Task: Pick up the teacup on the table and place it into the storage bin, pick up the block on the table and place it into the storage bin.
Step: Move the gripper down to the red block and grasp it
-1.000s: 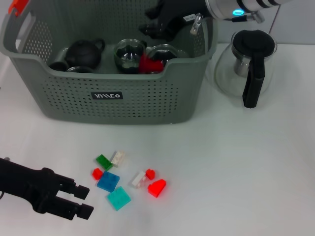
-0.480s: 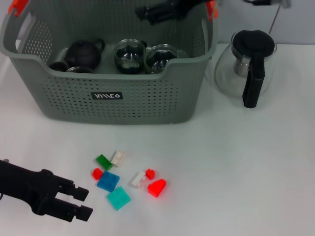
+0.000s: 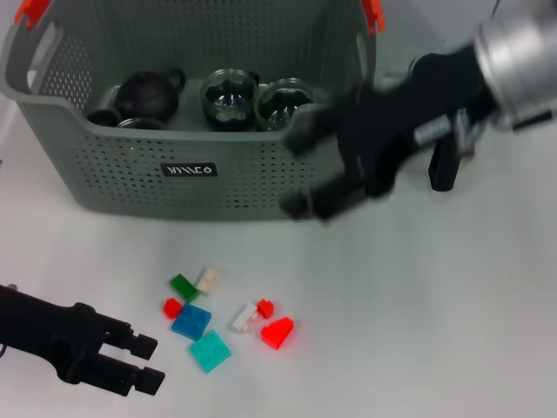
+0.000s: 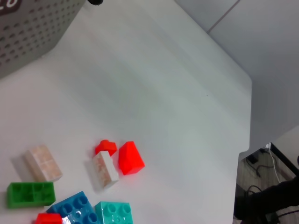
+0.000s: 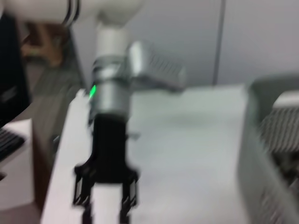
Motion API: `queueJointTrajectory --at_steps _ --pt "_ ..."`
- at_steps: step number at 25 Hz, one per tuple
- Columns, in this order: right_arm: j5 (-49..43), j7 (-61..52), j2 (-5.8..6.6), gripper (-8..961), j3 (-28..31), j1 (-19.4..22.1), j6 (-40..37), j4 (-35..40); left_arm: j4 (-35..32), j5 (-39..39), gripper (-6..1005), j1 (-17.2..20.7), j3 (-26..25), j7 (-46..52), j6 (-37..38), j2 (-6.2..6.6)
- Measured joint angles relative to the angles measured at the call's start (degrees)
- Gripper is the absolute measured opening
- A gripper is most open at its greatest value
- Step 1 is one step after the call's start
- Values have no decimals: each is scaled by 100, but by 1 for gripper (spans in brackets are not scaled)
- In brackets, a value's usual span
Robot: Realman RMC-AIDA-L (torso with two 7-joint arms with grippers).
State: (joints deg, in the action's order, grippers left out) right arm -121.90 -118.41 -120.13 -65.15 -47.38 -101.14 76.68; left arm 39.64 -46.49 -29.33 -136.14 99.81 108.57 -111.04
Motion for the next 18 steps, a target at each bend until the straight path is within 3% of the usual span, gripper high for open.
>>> queueJointTrajectory --at_steps 4,10,18 --pt "-352 -749 5 776 -461 43 -93 5 0 0 677 -2 0 17 6 -3" --pt "-1069 -2124 -10 777 -998 -269 -128 -57 0 15 677 -19 7 28 26 3" --pt "-1242 -2917 -50 776 -2207 -1013 671 -1495 35 228 677 -104 81 -14 22 25"
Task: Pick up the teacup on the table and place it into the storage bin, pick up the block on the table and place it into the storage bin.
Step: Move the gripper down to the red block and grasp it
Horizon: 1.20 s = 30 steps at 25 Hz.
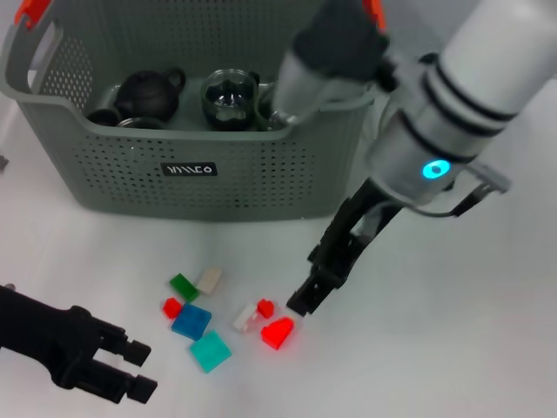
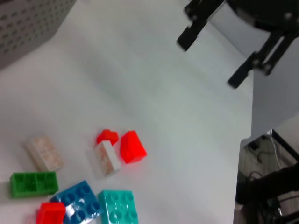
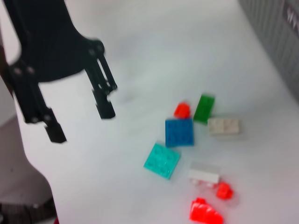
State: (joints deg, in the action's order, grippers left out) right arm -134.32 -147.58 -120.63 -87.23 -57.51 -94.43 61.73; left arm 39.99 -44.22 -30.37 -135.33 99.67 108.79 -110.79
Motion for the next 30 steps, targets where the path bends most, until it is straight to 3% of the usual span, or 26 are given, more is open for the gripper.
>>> queueJointTrajectory --at_steps 7,21,30 --pt "239 -148 -26 776 -774 -212 544 -602 21 129 677 -85 49 -5 -22 17" --pt "491 -425 -53 776 -1858 -220 1521 -802 6 91 677 -109 -79 -302 -251 -4" --pt "530 -512 -33 777 -1894 -178 1570 -860 -183 78 676 -102 -1110 -1385 -192 -31"
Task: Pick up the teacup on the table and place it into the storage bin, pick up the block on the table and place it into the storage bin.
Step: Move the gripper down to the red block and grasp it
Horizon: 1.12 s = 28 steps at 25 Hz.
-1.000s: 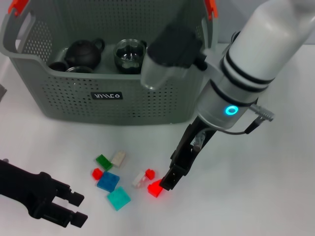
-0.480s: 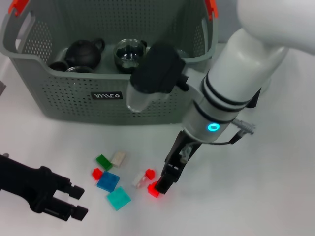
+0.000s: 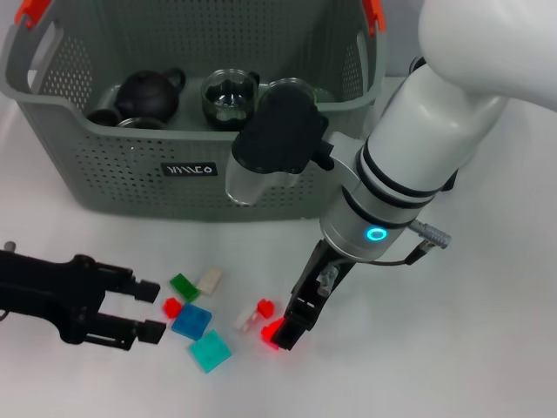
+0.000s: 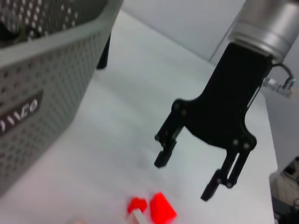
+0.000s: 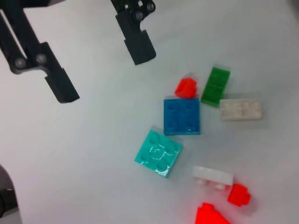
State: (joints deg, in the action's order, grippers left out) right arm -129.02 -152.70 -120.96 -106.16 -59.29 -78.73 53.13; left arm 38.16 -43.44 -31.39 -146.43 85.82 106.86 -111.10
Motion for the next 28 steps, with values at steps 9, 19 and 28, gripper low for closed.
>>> queueJointTrajectory --at_steps 9,19,28 --pt "20 -58 -29 777 -202 -108 284 -239 -216 -6 676 28 -230 -354 -159 -33" --pt "233 -186 -68 776 -731 -144 737 -451 -239 18 677 14 -222 -322 -304 -122" --pt "246 -620 -68 776 -834 -131 827 -470 -290 2 680 11 -245 -223 -307 -83"
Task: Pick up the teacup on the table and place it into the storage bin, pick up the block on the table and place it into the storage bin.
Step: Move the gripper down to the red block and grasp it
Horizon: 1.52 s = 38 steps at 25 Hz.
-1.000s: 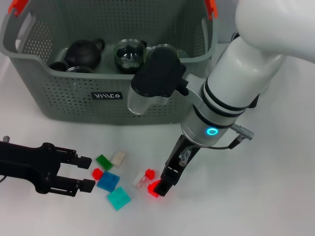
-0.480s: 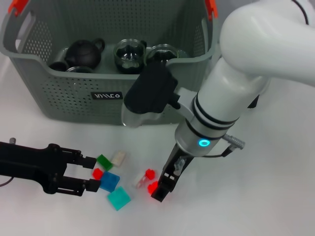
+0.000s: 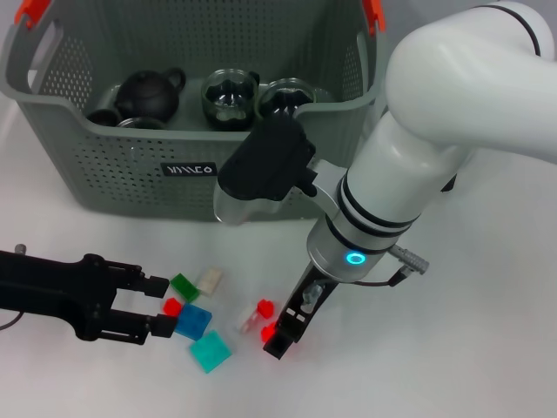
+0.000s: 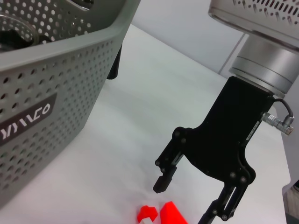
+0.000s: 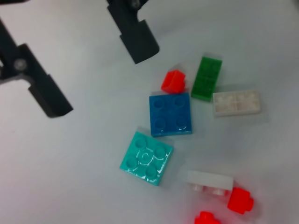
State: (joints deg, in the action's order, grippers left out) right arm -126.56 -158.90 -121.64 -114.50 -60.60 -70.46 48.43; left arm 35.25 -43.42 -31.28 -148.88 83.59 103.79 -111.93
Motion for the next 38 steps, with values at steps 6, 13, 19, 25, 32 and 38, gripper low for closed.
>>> queueJointTrajectory --at_steps 6,13,19,25,32,38 --pt "0 -443 -1 776 -2 -28 -19 36 0 -1 682 5 -1 -38 11 9" --pt "-1 -841 -11 777 -17 -85 24 2 13 -9 682 2 2 -139 7 14" --pt "74 -873 -9 777 -311 -63 340 -24 5 -9 683 -15 0 -212 0 13" --pt "74 -845 -9 777 -582 -90 575 -54 6 -9 683 -18 -1 -212 13 13" --pt "62 -774 -9 776 -628 -92 595 -57 8 -9 683 -15 -1 -212 0 -10" --pt "61 -725 -8 777 -632 -92 578 -60 3 -8 682 -20 -1 -199 0 -13"
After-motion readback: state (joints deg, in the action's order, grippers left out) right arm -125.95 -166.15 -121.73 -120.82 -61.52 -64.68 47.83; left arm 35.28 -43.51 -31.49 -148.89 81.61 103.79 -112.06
